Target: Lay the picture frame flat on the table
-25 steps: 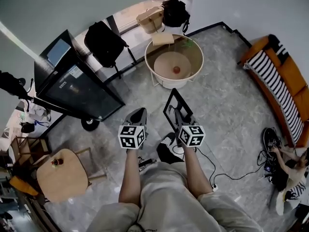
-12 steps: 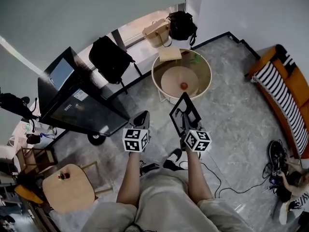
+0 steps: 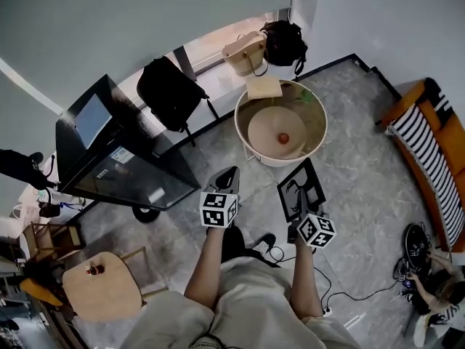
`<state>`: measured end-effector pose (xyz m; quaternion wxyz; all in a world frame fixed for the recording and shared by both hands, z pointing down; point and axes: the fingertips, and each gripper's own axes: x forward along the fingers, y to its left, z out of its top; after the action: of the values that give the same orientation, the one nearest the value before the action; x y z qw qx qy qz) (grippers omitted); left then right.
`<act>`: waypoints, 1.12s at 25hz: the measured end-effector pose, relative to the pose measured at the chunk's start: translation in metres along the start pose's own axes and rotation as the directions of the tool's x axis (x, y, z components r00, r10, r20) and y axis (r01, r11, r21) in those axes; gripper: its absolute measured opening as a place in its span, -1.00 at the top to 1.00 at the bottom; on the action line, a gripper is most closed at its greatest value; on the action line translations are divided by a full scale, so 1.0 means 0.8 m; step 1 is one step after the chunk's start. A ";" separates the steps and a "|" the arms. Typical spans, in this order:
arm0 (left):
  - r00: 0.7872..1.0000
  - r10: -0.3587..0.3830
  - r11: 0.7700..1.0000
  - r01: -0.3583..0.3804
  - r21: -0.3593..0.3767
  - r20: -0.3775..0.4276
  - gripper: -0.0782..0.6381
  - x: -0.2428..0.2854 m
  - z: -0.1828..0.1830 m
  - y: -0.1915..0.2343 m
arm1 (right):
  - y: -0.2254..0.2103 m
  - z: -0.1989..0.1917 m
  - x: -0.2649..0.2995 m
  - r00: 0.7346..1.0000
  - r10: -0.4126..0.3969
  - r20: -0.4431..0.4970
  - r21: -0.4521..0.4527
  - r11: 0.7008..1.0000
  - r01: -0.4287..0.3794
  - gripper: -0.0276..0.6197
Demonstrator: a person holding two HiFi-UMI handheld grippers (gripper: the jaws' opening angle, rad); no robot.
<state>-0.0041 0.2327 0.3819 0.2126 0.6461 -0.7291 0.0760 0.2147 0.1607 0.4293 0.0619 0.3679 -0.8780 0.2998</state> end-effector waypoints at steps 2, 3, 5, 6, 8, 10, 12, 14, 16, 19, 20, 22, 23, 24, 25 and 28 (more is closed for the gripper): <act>1.000 -0.012 1.000 0.012 -0.013 -0.005 0.72 0.019 0.005 0.007 | -0.015 0.006 0.007 0.999 -0.036 0.013 0.028 0.999 0.035 0.79; 1.000 -0.020 1.000 0.020 -0.013 -0.012 0.72 0.032 0.007 0.010 | -0.023 0.009 0.013 0.998 -0.054 0.016 0.037 0.998 0.053 0.79; 0.999 -0.045 0.999 0.045 -0.005 -0.028 0.72 0.059 0.012 0.016 | -0.037 0.015 0.028 0.996 -0.088 0.020 0.047 0.995 0.087 0.79; 0.998 -0.060 0.998 0.060 -0.001 -0.033 0.72 0.073 0.017 0.021 | -0.041 0.020 0.038 0.994 -0.103 0.025 0.053 0.993 0.101 0.79; 0.996 -0.082 0.997 0.082 0.003 -0.035 0.72 0.102 0.036 0.037 | -0.044 0.038 0.064 0.991 -0.123 0.044 0.071 0.990 0.119 0.79; 0.995 -0.093 0.996 0.093 -0.002 -0.024 0.72 0.128 0.063 0.056 | -0.036 0.061 0.091 0.990 -0.128 0.057 0.071 0.990 0.124 0.79; 0.995 -0.103 0.995 0.103 -0.013 -0.017 0.72 0.153 0.086 0.076 | -0.024 0.078 0.118 0.990 -0.134 0.046 0.034 0.991 0.132 0.79; 0.993 -0.116 0.993 0.116 -0.025 -0.020 0.72 0.184 0.106 0.089 | -0.018 0.090 0.145 0.988 -0.155 0.023 -0.024 0.988 0.155 0.79; 0.989 -0.147 0.989 0.147 -0.027 -0.018 0.72 0.214 0.123 0.096 | -0.014 0.099 0.172 0.985 -0.175 0.012 -0.050 0.983 0.175 0.79; 0.981 -0.196 0.981 0.195 -0.017 -0.015 0.72 0.252 0.143 0.115 | -0.003 0.103 0.213 0.982 -0.191 0.007 -0.049 0.980 0.191 0.79; 0.977 -0.212 0.977 0.212 -0.015 -0.018 0.72 0.263 0.147 0.121 | 0.000 0.105 0.225 0.980 -0.199 0.002 -0.056 0.978 0.199 0.79; 0.967 -0.251 0.968 0.251 -0.018 -0.051 0.72 0.284 0.148 0.131 | 0.006 0.106 0.244 0.976 -0.219 -0.010 -0.066 0.974 0.218 0.79; 0.959 -0.272 0.962 0.271 -0.028 -0.082 0.72 0.294 0.146 0.137 | 0.008 0.106 0.253 0.974 -0.227 -0.015 -0.060 0.972 0.225 0.79; 0.949 -0.294 0.956 0.292 -0.041 -0.117 0.72 0.304 0.143 0.142 | 0.010 0.105 0.263 0.973 -0.230 -0.020 -0.042 0.972 0.229 0.79; 0.938 -0.315 0.949 0.310 -0.051 -0.146 0.72 0.312 0.140 0.147 | 0.010 0.104 0.273 0.972 -0.232 -0.025 -0.013 0.973 0.232 0.79; 0.918 -0.350 0.936 0.347 -0.053 -0.188 0.72 0.334 0.135 0.165 | 0.001 0.092 0.291 0.965 -0.262 -0.021 0.110 0.959 0.263 0.79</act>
<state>-0.1753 -0.0315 0.4156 0.2990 0.7530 -0.5788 0.0927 0.0544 -0.0226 0.4460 0.0833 0.4829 -0.8032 0.3389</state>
